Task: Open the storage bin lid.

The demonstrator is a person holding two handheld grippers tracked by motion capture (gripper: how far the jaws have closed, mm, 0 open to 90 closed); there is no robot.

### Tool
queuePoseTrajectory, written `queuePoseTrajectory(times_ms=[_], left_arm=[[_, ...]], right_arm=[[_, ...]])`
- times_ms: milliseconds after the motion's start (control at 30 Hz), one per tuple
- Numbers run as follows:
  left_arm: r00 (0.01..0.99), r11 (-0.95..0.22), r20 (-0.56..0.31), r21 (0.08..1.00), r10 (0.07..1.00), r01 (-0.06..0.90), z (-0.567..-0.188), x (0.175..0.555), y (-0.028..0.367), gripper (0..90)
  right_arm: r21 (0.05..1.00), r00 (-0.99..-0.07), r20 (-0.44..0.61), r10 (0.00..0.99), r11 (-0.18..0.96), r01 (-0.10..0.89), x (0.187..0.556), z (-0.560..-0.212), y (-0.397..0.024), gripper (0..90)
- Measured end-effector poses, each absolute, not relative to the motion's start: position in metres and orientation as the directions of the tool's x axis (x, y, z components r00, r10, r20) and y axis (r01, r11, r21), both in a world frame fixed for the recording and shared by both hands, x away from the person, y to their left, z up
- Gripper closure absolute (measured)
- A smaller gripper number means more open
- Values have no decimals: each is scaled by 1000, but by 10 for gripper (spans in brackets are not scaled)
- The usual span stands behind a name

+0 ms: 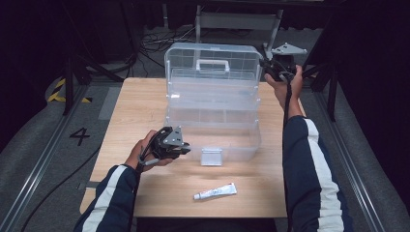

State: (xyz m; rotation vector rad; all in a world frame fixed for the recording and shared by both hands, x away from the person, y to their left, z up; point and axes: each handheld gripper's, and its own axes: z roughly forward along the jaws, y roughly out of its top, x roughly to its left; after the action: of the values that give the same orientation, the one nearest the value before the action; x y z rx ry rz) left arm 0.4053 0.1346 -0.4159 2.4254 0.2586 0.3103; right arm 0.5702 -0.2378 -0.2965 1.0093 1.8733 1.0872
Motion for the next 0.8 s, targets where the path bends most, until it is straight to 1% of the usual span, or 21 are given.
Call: queuePoseTrajectory(times_ms=[33,300,800], left_arm=[[953,-756,153,646,262,104,-416,405,135,773],[953,-748,144,655,268,111,-416,403,137,773],[956,-746,138,658,258,106,-417,393,140,772]], right_arm=[[910,-422,-184,887,317,269,573,-298,-238,833],[902,-430,-169,887,315,296,584,-299,-238,829],[888,-417,-171,893,323,328,599,-314,-235,820]])
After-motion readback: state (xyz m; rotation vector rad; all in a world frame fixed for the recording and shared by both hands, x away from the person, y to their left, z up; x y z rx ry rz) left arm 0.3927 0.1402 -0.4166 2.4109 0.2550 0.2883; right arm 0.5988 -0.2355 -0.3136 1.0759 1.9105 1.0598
